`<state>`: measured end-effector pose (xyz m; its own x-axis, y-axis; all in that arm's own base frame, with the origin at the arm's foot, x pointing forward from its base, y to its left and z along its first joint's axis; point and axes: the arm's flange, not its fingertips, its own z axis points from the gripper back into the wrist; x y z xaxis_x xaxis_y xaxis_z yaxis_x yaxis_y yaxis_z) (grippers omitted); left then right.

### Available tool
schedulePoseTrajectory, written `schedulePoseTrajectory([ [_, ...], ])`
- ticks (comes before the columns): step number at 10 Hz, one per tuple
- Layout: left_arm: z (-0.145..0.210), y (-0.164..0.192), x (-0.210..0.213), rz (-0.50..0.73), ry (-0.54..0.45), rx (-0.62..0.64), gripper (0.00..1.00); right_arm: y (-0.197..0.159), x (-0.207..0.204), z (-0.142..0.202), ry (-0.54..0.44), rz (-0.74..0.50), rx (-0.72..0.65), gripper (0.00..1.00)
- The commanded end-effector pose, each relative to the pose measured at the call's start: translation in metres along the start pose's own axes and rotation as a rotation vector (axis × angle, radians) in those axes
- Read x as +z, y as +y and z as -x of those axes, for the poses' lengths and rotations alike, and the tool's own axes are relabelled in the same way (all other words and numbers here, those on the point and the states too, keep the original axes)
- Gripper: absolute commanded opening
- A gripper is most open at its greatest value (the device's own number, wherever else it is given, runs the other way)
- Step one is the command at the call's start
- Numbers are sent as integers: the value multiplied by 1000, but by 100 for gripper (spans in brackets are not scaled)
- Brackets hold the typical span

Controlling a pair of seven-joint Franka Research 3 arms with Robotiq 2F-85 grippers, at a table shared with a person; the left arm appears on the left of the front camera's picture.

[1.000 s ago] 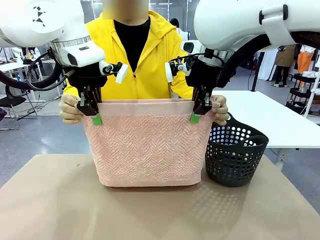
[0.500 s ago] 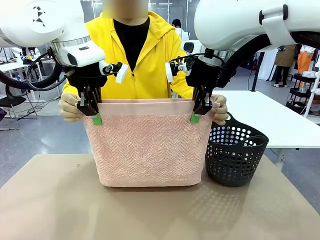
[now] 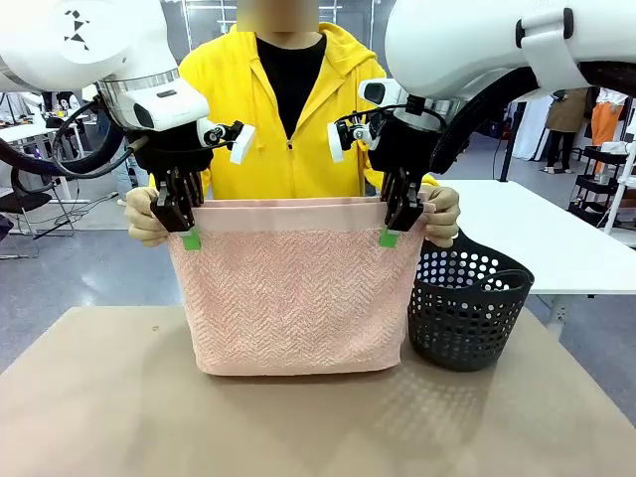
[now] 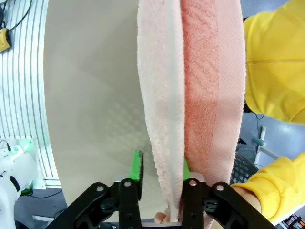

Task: Fold the towel.
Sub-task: Release the end of the 100 cm Hotel Towel you were holding and grab the top end of the folded side.

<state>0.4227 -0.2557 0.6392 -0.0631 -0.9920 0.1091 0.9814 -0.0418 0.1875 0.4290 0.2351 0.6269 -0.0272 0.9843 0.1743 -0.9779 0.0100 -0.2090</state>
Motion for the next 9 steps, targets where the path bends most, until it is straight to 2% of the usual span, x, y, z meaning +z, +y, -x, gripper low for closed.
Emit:
schedulePoseTrajectory([
  [1, -2, -10, 24, -67, 14, 11, 86, 6, 13, 0, 14, 46, 8, 72],
  [2, -1, -13, 35, -111, 27, 22, 95, 9, 22, 0, 14, 74, 15, 85],
  [3, 3, -18, 48, -141, 7, 34, 100, 10, 33, 1, 8, 109, 15, 99],
  [5, -1, -28, 72, -233, 31, 18, 100, 16, 57, -1, -9, 179, 32, 100],
  [6, -4, -29, 76, -260, 15, 6, 93, 19, 67, -5, -10, 207, 51, 100],
  [7, -6, -29, 77, -275, 4, 3, 100, 20, 72, -7, -5, 229, 60, 100],
  [9, -6, -25, 75, -287, 1, 2, 100, 13, 73, -6, -16, 213, 53, 100],
])
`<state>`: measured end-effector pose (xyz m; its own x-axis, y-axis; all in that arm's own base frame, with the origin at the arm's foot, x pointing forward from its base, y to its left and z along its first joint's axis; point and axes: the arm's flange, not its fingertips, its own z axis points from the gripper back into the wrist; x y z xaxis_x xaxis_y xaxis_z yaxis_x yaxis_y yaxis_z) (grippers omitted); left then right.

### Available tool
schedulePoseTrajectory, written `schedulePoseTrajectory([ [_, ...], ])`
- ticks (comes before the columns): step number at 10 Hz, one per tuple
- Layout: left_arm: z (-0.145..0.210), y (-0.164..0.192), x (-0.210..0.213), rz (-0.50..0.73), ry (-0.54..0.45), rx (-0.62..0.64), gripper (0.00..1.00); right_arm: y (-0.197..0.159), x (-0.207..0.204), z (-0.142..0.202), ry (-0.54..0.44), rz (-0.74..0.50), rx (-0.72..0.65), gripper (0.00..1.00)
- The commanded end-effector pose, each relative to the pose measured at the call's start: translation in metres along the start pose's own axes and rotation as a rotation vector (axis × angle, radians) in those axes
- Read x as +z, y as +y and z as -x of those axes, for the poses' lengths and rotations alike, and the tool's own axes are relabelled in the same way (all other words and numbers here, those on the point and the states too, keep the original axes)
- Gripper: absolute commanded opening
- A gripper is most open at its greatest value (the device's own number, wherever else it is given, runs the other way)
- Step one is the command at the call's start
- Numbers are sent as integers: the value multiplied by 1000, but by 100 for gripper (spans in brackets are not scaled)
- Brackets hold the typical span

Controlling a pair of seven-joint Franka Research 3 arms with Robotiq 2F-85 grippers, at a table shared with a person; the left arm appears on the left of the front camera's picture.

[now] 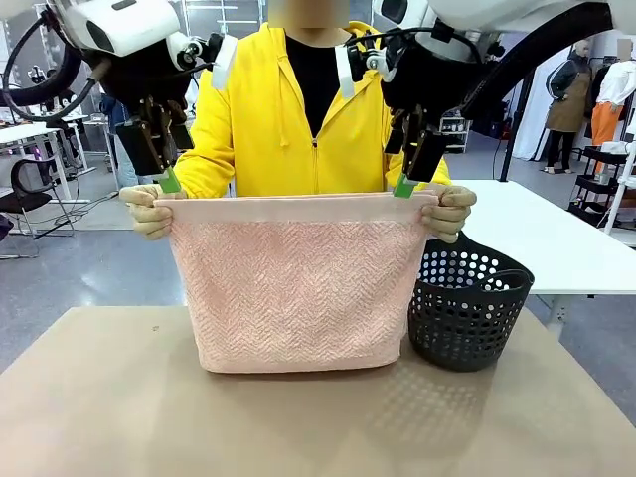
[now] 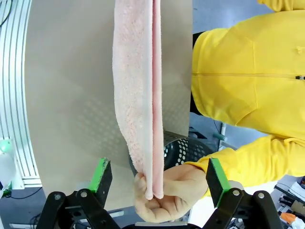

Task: Fold the towel.
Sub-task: Release the end of the 100 cm Hotel Towel you were holding and grab the top end of the folded side.

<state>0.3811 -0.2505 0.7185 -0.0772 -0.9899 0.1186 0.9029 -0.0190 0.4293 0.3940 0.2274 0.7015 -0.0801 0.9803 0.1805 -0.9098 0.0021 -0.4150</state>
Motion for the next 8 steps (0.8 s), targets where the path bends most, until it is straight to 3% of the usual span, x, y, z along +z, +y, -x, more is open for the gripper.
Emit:
schedulePoseTrajectory([
  [1, -1, 2, -15, -20, -3, -8, 100, -8, -12, 0, 16, -13, 4, 100],
  [8, 4, 7, -78, 188, -45, 23, 100, -19, -63, 7, 33, -145, -31, 100],
])
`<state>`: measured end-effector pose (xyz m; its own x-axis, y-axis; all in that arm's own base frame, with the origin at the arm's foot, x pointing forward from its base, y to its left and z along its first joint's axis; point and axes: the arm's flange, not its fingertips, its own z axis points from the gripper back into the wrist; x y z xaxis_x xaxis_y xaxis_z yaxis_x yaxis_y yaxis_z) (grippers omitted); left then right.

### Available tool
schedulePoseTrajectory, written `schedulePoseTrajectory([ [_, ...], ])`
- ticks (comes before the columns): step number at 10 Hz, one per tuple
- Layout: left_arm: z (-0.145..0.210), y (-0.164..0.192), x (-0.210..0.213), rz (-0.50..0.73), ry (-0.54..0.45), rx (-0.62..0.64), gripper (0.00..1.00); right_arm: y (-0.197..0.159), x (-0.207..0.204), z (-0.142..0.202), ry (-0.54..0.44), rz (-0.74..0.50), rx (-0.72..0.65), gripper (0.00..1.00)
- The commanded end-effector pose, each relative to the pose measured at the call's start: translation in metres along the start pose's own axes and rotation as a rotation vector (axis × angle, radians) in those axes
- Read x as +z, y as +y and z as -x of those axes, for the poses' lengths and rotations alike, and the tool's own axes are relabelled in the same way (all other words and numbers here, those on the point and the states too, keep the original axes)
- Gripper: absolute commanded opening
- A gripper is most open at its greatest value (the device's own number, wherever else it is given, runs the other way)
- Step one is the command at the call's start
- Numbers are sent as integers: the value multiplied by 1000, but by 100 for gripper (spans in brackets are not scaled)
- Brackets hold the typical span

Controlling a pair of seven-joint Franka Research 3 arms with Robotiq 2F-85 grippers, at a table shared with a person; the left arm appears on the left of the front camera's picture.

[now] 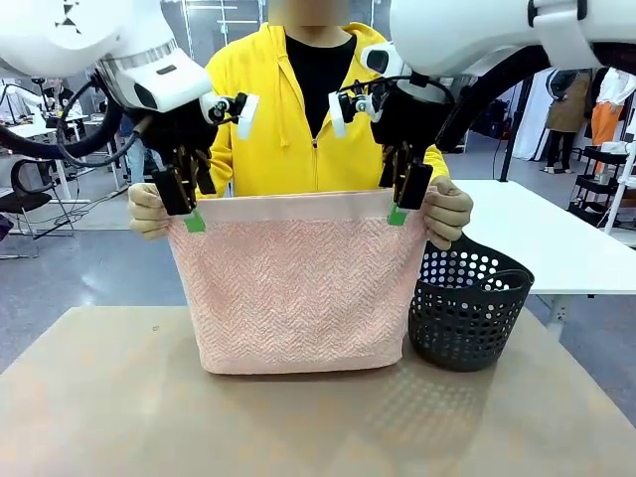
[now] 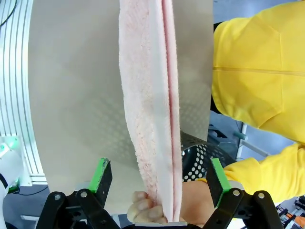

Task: Fold the towel.
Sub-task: Release the end of the 100 cm Hotel Towel you were holding and grab the top end of the folded side.

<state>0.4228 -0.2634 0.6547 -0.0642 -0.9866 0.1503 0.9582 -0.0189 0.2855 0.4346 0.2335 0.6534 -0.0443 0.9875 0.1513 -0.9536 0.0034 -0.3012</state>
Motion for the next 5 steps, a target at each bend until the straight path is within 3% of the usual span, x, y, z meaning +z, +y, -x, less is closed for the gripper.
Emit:
schedulePoseTrajectory([
  [1, 8, -3, -12, 65, -30, 7, 100, -2, -8, 3, -7, -42, -13, 100],
  [2, 10, -3, -20, 86, -44, 21, 100, -2, -13, 4, -8, -53, -17, 100],
  [3, 12, -3, -24, 86, -41, 35, 83, -1, -16, 4, -7, -59, -22, 92],
  [4, 15, -3, -28, 82, -36, 33, 47, -1, -19, 5, -3, -72, -13, 48],
  [5, 17, -3, -30, 88, -44, 32, 23, -2, -19, 6, 2, -67, -21, 33],
])
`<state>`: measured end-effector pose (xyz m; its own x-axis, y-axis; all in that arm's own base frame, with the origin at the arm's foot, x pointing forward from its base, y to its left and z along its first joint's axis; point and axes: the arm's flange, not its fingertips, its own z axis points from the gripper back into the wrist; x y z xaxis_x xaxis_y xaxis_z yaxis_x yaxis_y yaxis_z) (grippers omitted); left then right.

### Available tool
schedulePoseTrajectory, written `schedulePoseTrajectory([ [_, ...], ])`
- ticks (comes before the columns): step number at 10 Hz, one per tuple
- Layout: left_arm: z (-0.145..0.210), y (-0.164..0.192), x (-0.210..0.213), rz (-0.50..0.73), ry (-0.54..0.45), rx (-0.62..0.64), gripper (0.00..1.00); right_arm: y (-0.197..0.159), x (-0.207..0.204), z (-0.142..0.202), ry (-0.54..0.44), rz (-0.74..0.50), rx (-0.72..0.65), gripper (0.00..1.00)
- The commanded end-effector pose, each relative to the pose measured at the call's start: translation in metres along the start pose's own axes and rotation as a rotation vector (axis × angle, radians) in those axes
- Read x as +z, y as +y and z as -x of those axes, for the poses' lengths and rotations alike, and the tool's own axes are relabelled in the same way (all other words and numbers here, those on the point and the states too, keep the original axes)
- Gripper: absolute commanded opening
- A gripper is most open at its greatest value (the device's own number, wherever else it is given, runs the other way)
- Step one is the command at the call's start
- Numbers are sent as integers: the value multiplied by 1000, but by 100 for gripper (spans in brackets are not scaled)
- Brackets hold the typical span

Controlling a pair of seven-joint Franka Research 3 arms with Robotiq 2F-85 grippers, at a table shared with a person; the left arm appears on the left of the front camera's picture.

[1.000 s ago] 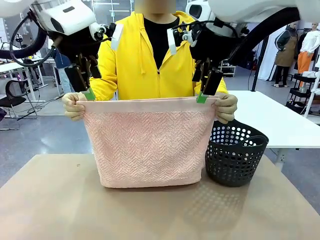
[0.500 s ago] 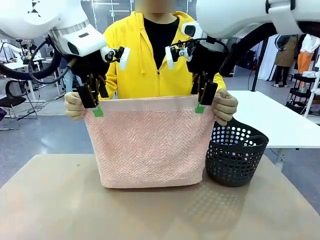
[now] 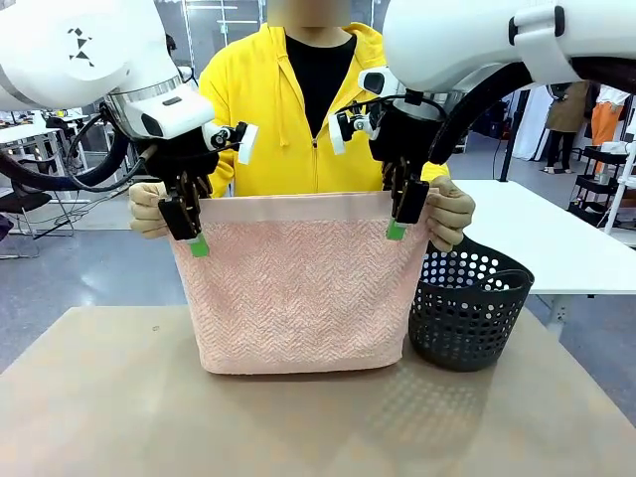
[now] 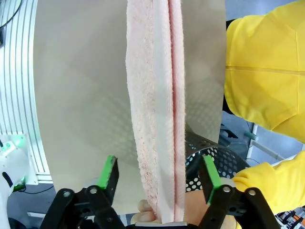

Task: Fold the towel.
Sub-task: Release the end of the 100 cm Hotel Towel you were holding and grab the top end of the folded side.

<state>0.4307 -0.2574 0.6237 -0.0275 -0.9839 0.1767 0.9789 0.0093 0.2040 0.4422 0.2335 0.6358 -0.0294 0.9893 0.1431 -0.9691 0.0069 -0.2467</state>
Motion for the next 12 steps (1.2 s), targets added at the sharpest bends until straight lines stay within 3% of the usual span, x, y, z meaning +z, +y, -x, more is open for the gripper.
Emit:
schedulePoseTrajectory([
  [1, 6, -2, 0, 15, -31, -9, 0, 0, -1, 2, -8, -12, -11, 0],
  [3, 6, -3, -2, 31, -40, -8, 0, 0, -2, 3, -6, -16, -13, 0],
  [4, 7, -3, -3, 36, -40, -3, 4, 0, -3, 3, -6, -21, -13, 14],
  [6, 9, -2, 0, 27, -42, 19, 0, -1, -3, 2, -1, -23, -12, 0],
  [11, 10, -3, 4, 26, -24, 15, 0, -5, -5, 6, -9, -20, -36, 0],
  [12, 11, -7, 6, 35, -6, -54, 0, -7, -8, 12, -29, -28, -69, 0],
])
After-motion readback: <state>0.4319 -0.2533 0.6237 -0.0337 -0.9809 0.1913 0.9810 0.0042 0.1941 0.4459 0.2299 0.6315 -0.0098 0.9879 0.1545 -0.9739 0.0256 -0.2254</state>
